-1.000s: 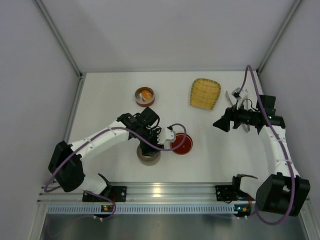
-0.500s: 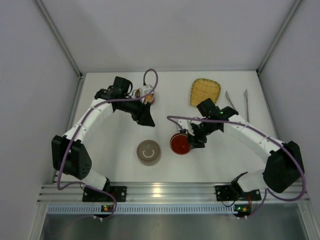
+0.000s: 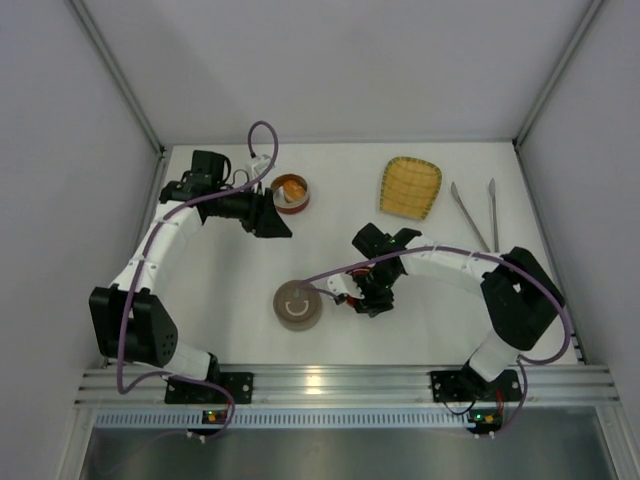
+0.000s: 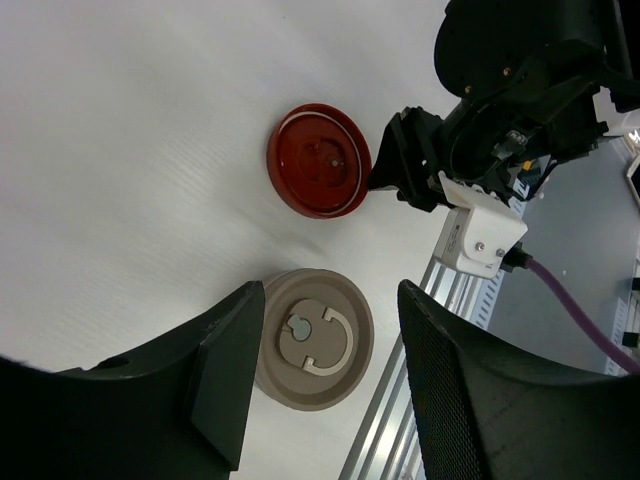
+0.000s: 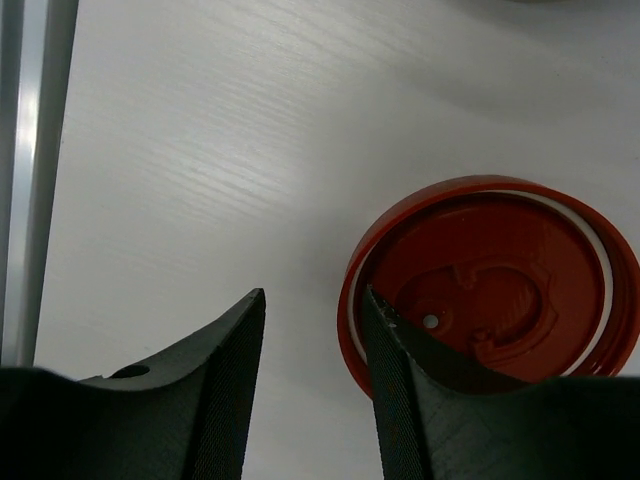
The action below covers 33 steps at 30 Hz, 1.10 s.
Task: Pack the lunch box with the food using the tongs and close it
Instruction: Pick up the box lid from the center of the board.
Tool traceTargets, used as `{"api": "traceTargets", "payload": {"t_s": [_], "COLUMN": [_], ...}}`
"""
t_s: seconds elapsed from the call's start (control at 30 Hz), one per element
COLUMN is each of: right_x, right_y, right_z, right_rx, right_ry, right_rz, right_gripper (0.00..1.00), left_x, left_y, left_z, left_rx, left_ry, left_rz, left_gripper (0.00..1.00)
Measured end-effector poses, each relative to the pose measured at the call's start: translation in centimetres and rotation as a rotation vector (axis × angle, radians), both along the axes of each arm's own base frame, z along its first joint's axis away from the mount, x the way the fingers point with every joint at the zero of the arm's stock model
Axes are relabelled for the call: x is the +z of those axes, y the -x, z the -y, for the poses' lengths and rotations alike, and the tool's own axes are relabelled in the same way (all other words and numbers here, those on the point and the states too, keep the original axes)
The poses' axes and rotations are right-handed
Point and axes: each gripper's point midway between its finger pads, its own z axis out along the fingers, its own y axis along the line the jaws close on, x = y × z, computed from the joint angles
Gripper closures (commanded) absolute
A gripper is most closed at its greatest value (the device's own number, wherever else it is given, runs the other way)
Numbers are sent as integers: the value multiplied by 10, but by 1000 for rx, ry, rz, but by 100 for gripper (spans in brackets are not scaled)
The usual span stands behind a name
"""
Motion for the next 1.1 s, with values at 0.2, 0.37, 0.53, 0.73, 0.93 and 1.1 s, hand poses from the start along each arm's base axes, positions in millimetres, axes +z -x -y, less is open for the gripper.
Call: {"api": "traceTargets", "payload": {"t_s": [0.2, 0.37, 0.53, 0.73, 0.93, 1.1], "right_x": [-19, -21, -24, -25, -24, -4], "right_y": [-5, -9, -14, -19, -15, -11], "right_z": [-2, -5, -7, -11, -12, -12], "right_rx": [7, 9, -6, -38, -68, -128], "right_ry": [39, 36, 27, 9, 10, -15], "right_rz": [4, 23, 57, 116, 84, 5], "right_gripper": [60, 67, 74, 92, 100, 100], "left_x": [-8, -4, -3, -1, 5, 12], "left_y": [-2, -3, -3, -9, -15, -12], "left_z": [-9, -10, -10, -13, -18, -19], "left_rx": [27, 29, 28, 57, 92, 92], "left_ry": [-1, 2, 1, 2, 12, 14], "left_rz": [-22, 0, 9, 16, 34, 71], "left_gripper": [39, 39, 40, 40, 40, 41]}}
